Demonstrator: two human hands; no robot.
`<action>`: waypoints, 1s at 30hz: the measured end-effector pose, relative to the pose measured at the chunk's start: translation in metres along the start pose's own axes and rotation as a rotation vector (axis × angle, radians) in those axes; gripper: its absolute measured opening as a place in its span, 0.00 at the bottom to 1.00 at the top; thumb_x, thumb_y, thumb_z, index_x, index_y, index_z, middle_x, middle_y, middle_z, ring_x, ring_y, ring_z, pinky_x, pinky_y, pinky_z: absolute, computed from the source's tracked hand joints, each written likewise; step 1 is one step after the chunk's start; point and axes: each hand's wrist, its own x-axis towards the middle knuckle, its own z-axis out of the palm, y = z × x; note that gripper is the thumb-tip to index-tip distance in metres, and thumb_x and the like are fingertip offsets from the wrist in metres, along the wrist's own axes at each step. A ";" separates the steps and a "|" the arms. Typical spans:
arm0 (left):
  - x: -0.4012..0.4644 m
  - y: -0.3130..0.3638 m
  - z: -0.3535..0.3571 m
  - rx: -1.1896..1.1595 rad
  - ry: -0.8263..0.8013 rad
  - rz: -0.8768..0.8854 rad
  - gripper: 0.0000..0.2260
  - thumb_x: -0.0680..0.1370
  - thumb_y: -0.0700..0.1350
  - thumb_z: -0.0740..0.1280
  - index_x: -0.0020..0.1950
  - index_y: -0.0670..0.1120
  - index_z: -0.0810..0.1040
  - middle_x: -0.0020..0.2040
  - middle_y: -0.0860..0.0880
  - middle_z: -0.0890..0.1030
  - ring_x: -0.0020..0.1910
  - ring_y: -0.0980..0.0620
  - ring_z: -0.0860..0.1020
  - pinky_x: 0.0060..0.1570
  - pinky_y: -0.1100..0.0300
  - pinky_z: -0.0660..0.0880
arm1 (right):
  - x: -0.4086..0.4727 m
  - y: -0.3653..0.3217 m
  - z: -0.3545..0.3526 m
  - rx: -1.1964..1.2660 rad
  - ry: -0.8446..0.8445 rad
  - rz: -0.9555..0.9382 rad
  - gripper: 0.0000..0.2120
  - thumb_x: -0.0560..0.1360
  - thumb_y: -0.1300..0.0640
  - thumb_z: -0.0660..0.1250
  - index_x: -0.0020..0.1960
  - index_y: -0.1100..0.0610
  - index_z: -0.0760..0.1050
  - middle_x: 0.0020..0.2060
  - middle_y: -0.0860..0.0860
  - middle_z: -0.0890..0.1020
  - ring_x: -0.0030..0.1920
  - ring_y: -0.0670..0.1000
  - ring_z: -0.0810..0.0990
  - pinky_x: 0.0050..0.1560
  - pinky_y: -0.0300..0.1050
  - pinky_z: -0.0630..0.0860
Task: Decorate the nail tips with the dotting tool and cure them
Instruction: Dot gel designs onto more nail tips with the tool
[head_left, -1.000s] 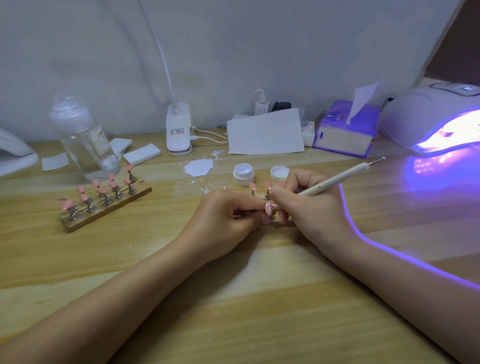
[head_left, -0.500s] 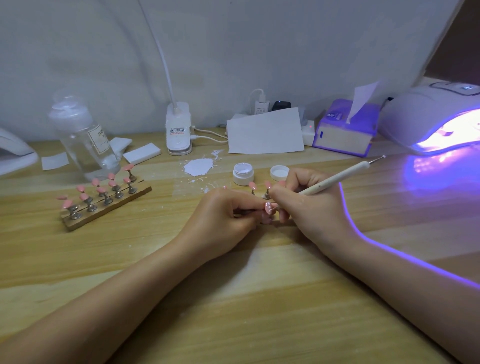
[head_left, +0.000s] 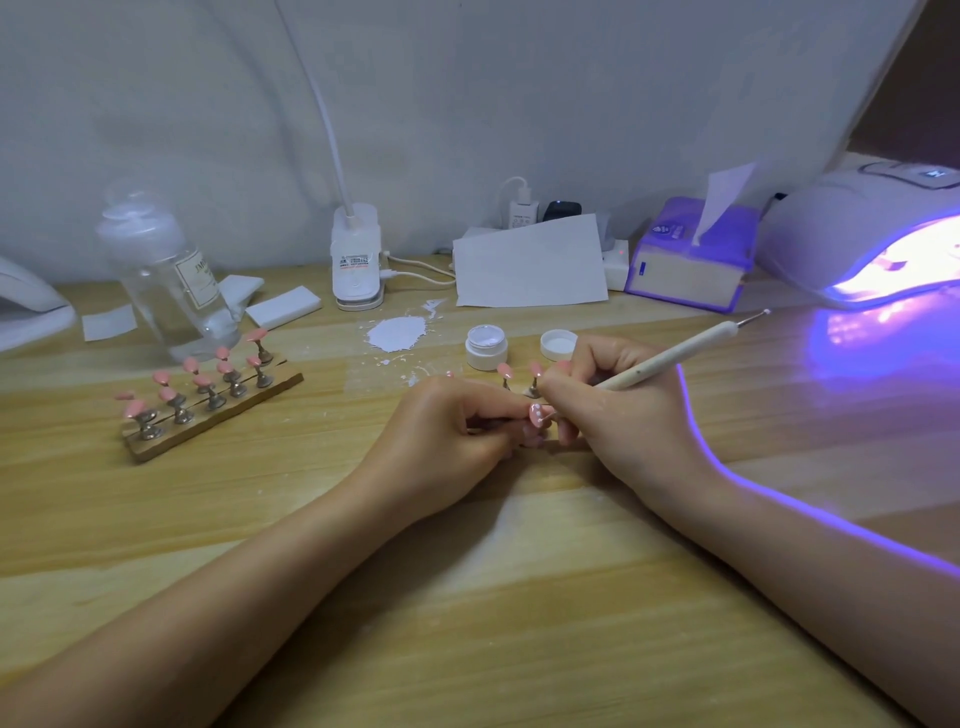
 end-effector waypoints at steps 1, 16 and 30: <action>0.000 0.000 0.000 0.002 0.003 -0.001 0.07 0.73 0.33 0.68 0.42 0.43 0.84 0.33 0.52 0.81 0.32 0.64 0.74 0.36 0.61 0.73 | 0.000 0.000 0.000 0.006 0.000 0.002 0.18 0.68 0.71 0.64 0.25 0.59 0.61 0.15 0.49 0.70 0.18 0.44 0.71 0.21 0.31 0.68; 0.000 0.000 0.000 0.006 0.005 0.001 0.07 0.73 0.34 0.69 0.42 0.44 0.84 0.35 0.49 0.82 0.33 0.59 0.75 0.36 0.59 0.74 | 0.000 0.000 0.000 -0.010 -0.012 -0.018 0.18 0.68 0.72 0.64 0.25 0.60 0.62 0.15 0.48 0.70 0.17 0.41 0.70 0.21 0.29 0.66; 0.000 0.002 -0.001 0.029 -0.002 0.000 0.09 0.72 0.32 0.67 0.41 0.44 0.84 0.35 0.48 0.82 0.35 0.58 0.75 0.38 0.56 0.74 | 0.000 0.000 0.001 -0.007 0.000 0.018 0.17 0.69 0.71 0.64 0.26 0.60 0.62 0.15 0.48 0.70 0.18 0.43 0.71 0.22 0.34 0.72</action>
